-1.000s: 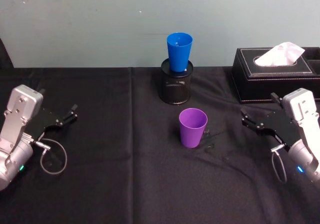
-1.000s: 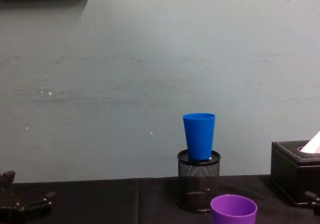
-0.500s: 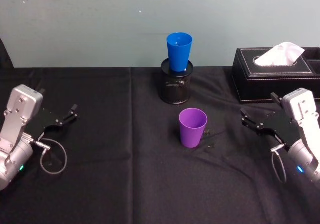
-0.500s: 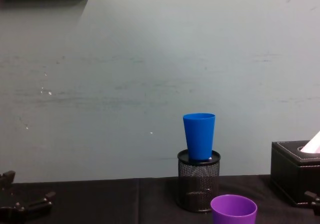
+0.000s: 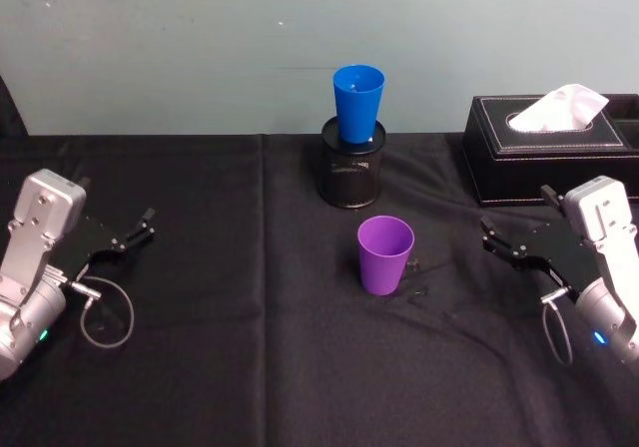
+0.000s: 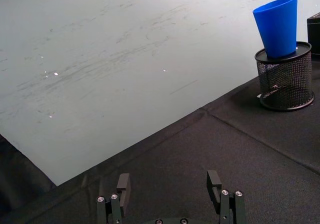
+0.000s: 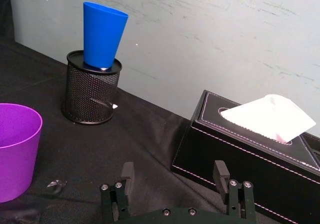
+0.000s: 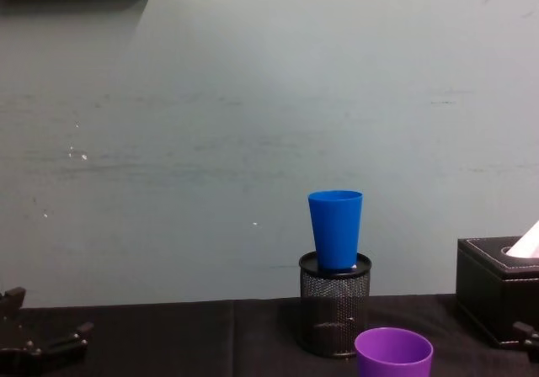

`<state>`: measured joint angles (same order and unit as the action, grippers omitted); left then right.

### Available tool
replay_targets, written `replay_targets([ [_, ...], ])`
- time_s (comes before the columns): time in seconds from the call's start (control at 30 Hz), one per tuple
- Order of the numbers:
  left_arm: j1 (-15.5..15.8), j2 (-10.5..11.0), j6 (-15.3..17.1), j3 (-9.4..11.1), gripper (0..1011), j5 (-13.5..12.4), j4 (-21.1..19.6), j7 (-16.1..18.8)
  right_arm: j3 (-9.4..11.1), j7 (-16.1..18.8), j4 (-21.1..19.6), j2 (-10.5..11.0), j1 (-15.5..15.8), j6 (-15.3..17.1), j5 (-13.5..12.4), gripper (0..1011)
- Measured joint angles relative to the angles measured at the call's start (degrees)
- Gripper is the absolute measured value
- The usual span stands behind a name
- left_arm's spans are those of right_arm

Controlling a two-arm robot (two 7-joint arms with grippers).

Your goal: Pick up one cup with a gripper and tap it against the other cup.

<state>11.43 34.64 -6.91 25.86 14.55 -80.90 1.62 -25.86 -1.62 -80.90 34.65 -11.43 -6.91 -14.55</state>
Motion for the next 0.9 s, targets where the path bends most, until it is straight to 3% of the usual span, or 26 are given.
replay_targets([
  [0.2,0.0,0.0,0.0,0.0,1000,0.0,0.0,0.0,0.17,0.09,-0.17,0.03,0.16,0.0,0.13,1003],
  [0.37,0.0,0.0,0.0,0.0,1000,0.0,0.0,0.0,0.43,3.11,-2.76,1.66,2.35,-0.17,0.06,1003],
  [0.57,0.0,0.0,0.0,0.0,1000,0.0,0.0,0.0,0.49,10.25,-6.87,4.24,5.67,0.23,-3.16,1003],
  [0.67,0.0,0.0,0.0,0.0,1000,0.0,0.0,0.0,0.48,15.36,-8.02,4.87,6.57,0.44,-6.35,1003],
  [0.83,0.0,0.0,0.0,0.0,1000,0.0,0.0,0.0,0.02,21.71,-7.0,3.55,5.9,0.87,-10.14,1002],
  [0.9,0.0,0.0,0.0,0.0,1000,0.0,0.0,0.0,-0.11,22.72,-6.29,2.8,5.35,1.08,-10.63,1003],
])
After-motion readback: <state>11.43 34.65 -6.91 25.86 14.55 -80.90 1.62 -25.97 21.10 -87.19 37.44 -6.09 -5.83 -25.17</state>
